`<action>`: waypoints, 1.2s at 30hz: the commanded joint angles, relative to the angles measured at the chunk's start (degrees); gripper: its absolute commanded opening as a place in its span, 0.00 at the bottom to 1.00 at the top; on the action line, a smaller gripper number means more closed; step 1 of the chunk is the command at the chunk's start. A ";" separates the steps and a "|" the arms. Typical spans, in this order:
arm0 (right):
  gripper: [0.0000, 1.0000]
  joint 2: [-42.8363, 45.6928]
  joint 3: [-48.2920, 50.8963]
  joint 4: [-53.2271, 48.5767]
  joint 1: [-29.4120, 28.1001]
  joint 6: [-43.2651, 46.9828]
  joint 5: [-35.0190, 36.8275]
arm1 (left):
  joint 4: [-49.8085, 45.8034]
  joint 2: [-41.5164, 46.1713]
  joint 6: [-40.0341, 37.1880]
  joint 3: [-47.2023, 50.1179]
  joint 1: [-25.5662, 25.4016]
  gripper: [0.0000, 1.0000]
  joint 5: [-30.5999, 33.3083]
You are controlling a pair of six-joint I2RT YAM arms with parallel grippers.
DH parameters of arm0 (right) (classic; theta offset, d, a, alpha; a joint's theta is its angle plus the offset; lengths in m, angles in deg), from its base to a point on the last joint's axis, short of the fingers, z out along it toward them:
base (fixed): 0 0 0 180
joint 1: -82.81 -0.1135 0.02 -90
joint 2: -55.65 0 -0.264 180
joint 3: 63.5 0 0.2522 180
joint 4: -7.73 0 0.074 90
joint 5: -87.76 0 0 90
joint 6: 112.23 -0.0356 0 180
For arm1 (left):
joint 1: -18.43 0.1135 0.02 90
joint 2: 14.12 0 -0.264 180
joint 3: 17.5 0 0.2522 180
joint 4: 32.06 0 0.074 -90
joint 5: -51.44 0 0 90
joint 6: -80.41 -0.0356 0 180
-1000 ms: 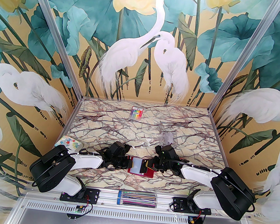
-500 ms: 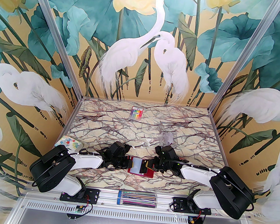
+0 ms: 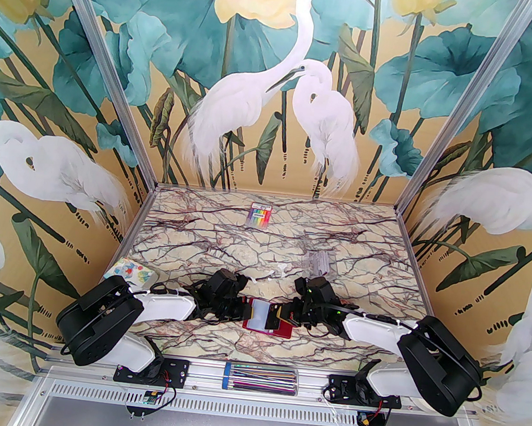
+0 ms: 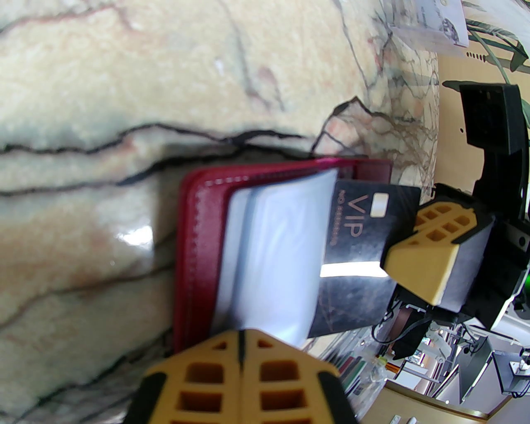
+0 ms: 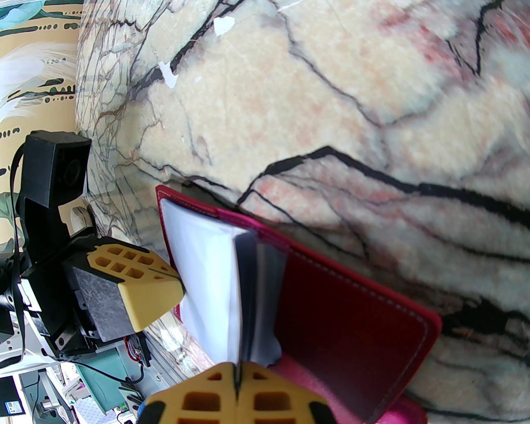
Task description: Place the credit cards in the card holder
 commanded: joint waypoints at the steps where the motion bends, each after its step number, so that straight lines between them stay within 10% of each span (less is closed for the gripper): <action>1: 0.00 -1.07 0.85 0.13 -0.45 0.35 0.13 | -4.08 -1.53 -0.81 -0.13 -0.45 0.00 2.58; 36: 0.00 -2.19 1.97 1.61 -0.43 -2.56 0.54 | -3.66 -1.95 -0.85 0.13 -0.51 0.00 2.60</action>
